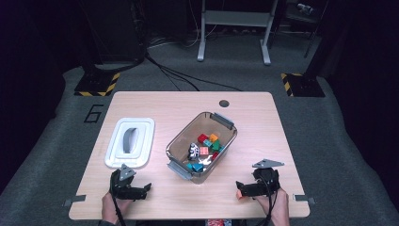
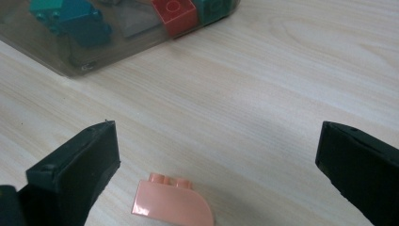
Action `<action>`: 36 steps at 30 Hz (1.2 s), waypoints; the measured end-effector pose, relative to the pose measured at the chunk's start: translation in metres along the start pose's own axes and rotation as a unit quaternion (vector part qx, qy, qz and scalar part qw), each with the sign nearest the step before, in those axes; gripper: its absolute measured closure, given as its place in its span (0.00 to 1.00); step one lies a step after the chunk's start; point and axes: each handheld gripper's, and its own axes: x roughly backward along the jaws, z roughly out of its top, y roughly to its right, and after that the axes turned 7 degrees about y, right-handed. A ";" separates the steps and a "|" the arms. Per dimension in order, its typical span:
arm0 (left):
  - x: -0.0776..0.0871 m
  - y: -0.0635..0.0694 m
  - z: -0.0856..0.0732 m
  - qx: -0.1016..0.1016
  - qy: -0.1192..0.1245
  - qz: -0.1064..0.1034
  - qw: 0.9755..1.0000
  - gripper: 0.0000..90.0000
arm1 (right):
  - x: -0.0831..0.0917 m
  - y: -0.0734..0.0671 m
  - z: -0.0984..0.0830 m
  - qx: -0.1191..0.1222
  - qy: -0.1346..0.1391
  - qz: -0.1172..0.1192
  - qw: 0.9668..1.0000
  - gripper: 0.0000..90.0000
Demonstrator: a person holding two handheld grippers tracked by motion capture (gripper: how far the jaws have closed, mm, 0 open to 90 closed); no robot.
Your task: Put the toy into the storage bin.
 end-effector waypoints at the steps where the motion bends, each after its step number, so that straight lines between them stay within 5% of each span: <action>1: 0.000 0.000 0.000 0.000 0.000 -0.001 1.000 0.01 | 0.000 0.001 -0.002 -0.002 0.003 -0.002 1.000 0.00; 16: 0.000 0.000 0.000 0.000 -0.001 0.000 1.000 0.01 | -0.010 -0.012 -0.033 -0.016 -0.010 -0.018 1.000 0.02; 27: -0.001 0.000 0.000 0.001 0.005 0.004 1.000 0.01 | -0.010 -0.021 -0.052 -0.015 -0.014 -0.034 0.999 0.18; 36: 0.000 0.001 0.000 0.002 0.003 0.004 1.000 0.01 | -0.009 -0.023 -0.051 -0.016 -0.010 -0.048 0.999 0.43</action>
